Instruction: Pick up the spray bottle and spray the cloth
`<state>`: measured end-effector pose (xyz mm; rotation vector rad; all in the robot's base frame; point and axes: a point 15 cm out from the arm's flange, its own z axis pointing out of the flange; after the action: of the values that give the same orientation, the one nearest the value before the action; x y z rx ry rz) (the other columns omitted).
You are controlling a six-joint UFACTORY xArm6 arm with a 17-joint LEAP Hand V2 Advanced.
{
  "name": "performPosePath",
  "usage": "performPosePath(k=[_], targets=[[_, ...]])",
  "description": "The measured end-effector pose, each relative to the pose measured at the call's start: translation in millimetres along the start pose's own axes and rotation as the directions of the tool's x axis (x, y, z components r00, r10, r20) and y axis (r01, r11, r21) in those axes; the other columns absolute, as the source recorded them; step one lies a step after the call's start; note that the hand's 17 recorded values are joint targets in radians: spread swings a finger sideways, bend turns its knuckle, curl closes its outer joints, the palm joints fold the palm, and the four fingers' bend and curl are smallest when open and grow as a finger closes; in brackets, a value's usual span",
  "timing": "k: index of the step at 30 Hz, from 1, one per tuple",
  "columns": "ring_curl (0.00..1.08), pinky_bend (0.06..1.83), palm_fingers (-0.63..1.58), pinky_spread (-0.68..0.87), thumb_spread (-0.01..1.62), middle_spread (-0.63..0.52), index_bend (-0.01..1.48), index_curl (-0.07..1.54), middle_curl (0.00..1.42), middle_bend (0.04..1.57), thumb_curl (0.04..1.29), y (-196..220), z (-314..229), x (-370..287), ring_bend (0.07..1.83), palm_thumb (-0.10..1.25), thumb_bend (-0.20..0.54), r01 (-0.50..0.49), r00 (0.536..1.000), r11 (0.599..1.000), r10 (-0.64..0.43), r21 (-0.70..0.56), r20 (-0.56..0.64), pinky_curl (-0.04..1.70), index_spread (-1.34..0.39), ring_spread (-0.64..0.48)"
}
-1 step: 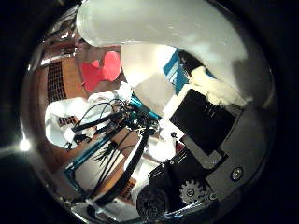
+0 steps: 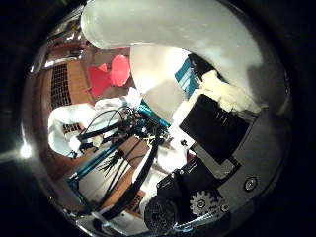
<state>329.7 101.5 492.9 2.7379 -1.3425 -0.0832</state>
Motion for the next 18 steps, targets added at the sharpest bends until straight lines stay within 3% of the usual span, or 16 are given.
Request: performPosePath(k=[5, 10, 15, 18], targets=[[0.77, 1.06, 1.14, -0.23, 0.79, -0.1, 1.18, 0.76, 0.68, 1.4, 0.83, -37.6, -21.2, -44.9, 1.35, 1.0, -0.018, 0.027, 0.989, 0.982, -0.054, 0.188, 0.14, 1.31, -0.2, -0.21], [0.77, 1.06, 1.14, -0.23, 0.78, -0.1, 1.18, 0.76, 0.68, 1.4, 0.83, -72.0, -55.1, -86.0, 1.36, 1.01, -0.018, -0.002, 0.944, 0.931, -0.118, 0.365, 0.308, 1.31, -0.2, -0.21], [0.77, 1.05, 1.14, -0.23, 0.78, -0.1, 1.18, 0.76, 0.68, 1.41, 0.84, -93.2, -87.4, -120.0, 1.36, 1.02, -0.016, -0.048, 0.862, 0.88, -0.202, 0.472, 0.465, 1.32, -0.2, -0.21], [0.77, 1.05, 1.14, -0.22, 0.78, -0.1, 1.18, 0.76, 0.68, 1.41, 0.84, -109.7, -79.3, -124.6, 1.36, 1.02, -0.017, -0.127, 0.787, 0.874, -0.199, 0.468, 0.584, 1.32, -0.2, -0.21]])
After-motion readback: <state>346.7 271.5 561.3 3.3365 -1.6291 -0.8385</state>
